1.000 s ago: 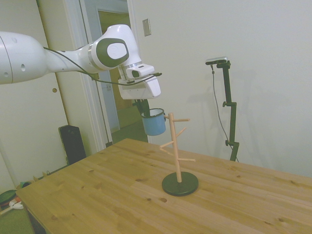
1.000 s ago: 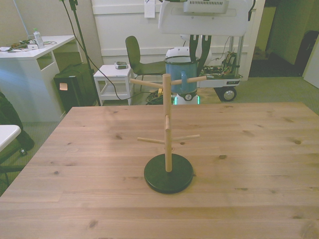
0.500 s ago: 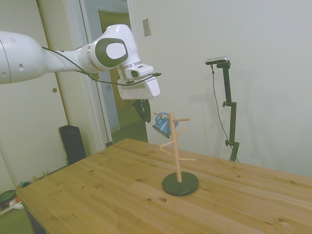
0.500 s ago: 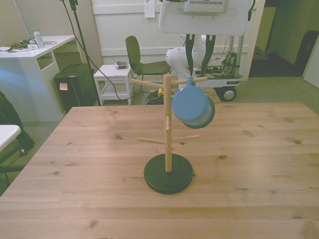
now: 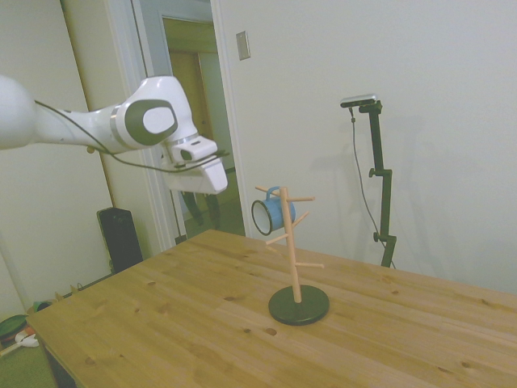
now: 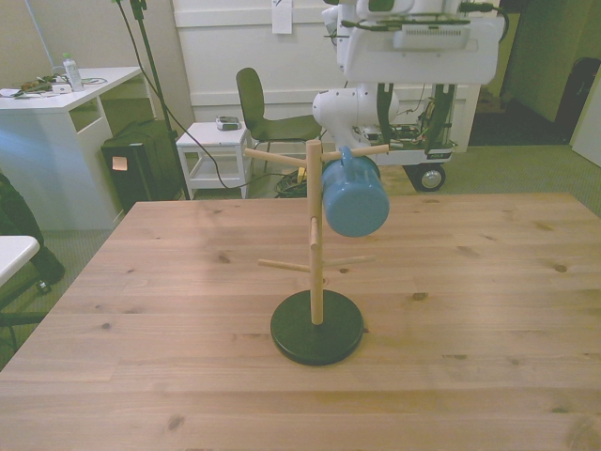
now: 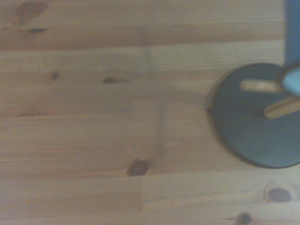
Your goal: Hang the mug
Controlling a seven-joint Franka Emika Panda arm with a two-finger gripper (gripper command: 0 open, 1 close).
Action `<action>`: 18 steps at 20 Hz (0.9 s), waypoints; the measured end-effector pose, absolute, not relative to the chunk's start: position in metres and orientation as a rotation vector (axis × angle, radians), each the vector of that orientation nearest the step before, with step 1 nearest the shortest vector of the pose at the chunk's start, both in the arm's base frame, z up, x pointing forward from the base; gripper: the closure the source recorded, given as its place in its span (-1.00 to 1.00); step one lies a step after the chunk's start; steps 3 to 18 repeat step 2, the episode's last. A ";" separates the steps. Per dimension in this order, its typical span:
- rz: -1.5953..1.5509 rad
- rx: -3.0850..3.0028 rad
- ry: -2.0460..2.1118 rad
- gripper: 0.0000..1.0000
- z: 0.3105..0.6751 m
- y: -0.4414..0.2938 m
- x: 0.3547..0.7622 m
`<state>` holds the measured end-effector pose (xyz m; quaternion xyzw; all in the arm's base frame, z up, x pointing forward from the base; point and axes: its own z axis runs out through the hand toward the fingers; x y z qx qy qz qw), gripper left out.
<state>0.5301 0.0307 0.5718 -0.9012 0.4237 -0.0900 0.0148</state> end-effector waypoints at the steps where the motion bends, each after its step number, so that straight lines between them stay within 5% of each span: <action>1: -0.269 -2.800 1.322 -1.00 0.556 0.034 0.523; 18: -0.257 -2.796 1.328 -1.00 0.540 0.035 0.516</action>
